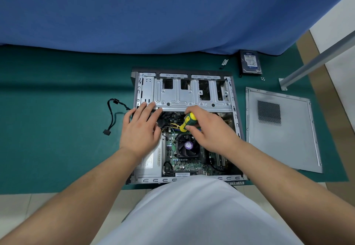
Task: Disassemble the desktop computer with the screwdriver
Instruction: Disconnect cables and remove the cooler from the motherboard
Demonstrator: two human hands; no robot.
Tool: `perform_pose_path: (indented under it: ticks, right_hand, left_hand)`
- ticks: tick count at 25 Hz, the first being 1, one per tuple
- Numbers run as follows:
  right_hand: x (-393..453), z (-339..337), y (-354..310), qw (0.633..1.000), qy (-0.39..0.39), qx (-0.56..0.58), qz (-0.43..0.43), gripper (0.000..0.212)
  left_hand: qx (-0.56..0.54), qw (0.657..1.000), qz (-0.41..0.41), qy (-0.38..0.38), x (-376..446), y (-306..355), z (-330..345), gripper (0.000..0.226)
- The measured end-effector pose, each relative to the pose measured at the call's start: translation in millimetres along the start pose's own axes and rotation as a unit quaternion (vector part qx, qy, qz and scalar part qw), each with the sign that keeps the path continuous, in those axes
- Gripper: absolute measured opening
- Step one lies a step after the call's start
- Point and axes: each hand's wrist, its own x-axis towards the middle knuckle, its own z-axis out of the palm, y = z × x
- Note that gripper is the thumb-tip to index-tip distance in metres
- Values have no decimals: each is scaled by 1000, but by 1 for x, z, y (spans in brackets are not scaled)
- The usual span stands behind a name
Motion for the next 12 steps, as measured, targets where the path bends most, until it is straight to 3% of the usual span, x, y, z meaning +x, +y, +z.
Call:
perform_pose_path:
  ticks: [5, 7, 10, 12]
  right_hand:
    - [21, -23, -18, 984, -169, -52, -16, 39]
    - [25, -25, -25, 979, -162, -120, -24, 31]
    - [28, -18, -37, 947, -74, -313, 1, 53]
    - [29, -14, -41, 928, -35, -368, -43, 51]
  left_hand:
    - [-2, 1000, -1, 5, -1, 0, 0, 50]
    - [-6, 1000, -1, 9, -1, 1, 0, 50]
    - [-6, 1000, -2, 7, -2, 1, 1, 50]
    - [-5, 1000, -1, 3, -2, 0, 1, 50]
